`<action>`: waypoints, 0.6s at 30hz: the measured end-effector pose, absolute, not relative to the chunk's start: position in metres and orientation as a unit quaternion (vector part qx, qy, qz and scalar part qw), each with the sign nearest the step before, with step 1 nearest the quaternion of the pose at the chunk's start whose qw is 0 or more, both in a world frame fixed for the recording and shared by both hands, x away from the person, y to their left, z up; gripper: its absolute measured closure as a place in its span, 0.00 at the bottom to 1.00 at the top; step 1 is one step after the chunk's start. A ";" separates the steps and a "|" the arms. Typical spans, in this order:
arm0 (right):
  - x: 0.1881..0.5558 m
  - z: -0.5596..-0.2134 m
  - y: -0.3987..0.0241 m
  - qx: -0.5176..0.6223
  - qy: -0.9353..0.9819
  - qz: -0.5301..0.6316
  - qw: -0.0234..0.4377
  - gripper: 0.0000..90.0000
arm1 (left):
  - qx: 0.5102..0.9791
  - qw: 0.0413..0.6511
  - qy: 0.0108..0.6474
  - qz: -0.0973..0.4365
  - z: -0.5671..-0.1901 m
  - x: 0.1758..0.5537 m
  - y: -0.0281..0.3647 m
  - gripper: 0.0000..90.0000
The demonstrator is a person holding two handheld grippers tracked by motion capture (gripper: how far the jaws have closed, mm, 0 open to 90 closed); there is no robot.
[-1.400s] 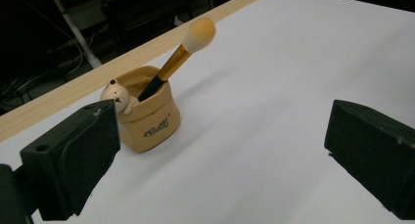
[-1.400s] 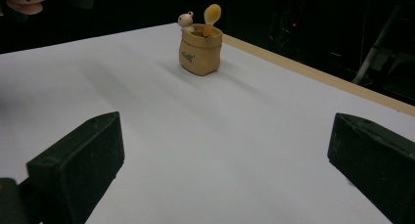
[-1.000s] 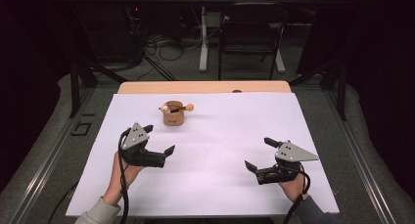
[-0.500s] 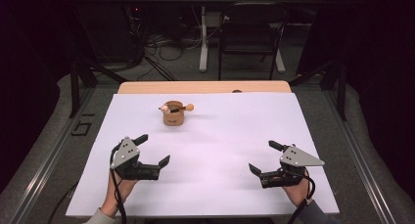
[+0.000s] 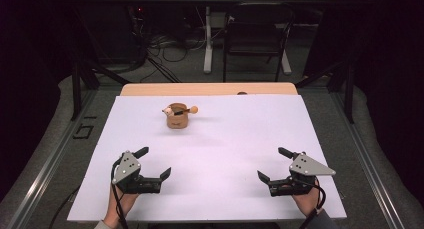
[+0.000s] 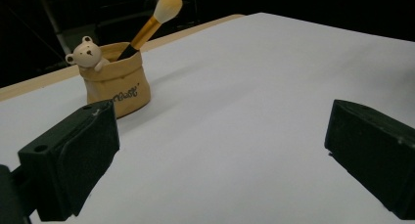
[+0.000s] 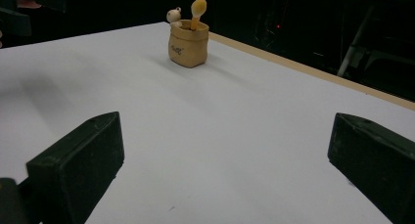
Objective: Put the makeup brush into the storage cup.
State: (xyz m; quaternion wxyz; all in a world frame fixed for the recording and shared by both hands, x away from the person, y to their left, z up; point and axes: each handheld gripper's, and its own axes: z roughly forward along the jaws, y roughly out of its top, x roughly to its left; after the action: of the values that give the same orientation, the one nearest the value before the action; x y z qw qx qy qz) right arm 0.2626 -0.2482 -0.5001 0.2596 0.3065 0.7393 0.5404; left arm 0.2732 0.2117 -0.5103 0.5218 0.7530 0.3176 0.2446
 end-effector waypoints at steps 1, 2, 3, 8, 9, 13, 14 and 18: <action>0.262 -0.501 -0.248 0.307 0.738 0.541 0.261 0.00 | 0.754 0.521 0.318 0.244 -0.512 0.272 0.212 0.00; 0.262 -0.501 -0.248 0.306 0.737 0.542 0.264 0.00 | 0.755 0.519 0.319 0.244 -0.513 0.272 0.212 0.00; 0.260 -0.502 -0.249 0.308 0.736 0.542 0.265 0.00 | 0.755 0.519 0.318 0.245 -0.515 0.271 0.212 0.00; 0.258 -0.505 -0.250 0.312 0.737 0.535 0.269 0.00 | 0.753 0.515 0.324 0.249 -0.518 0.269 0.215 0.00; 0.257 -0.506 -0.251 0.311 0.738 0.534 0.270 0.00 | 0.752 0.515 0.326 0.250 -0.519 0.269 0.215 0.00; 0.255 -0.508 -0.252 0.314 0.740 0.529 0.273 0.00 | 0.753 0.513 0.330 0.247 -0.524 0.266 0.218 0.00; 0.254 -0.508 -0.253 0.315 0.742 0.525 0.272 0.00 | 0.754 0.510 0.331 0.249 -0.524 0.265 0.220 0.00; 0.252 -0.511 -0.256 0.321 0.743 0.518 0.275 0.00 | 0.751 0.508 0.340 0.250 -0.527 0.264 0.225 0.00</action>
State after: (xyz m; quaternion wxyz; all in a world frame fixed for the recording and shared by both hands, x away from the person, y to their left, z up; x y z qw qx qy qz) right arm 0.2521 -0.2555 -0.5115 0.2748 0.3212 0.7434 0.5184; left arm 0.2637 0.2250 -0.5268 0.5080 0.7509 0.3403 0.2496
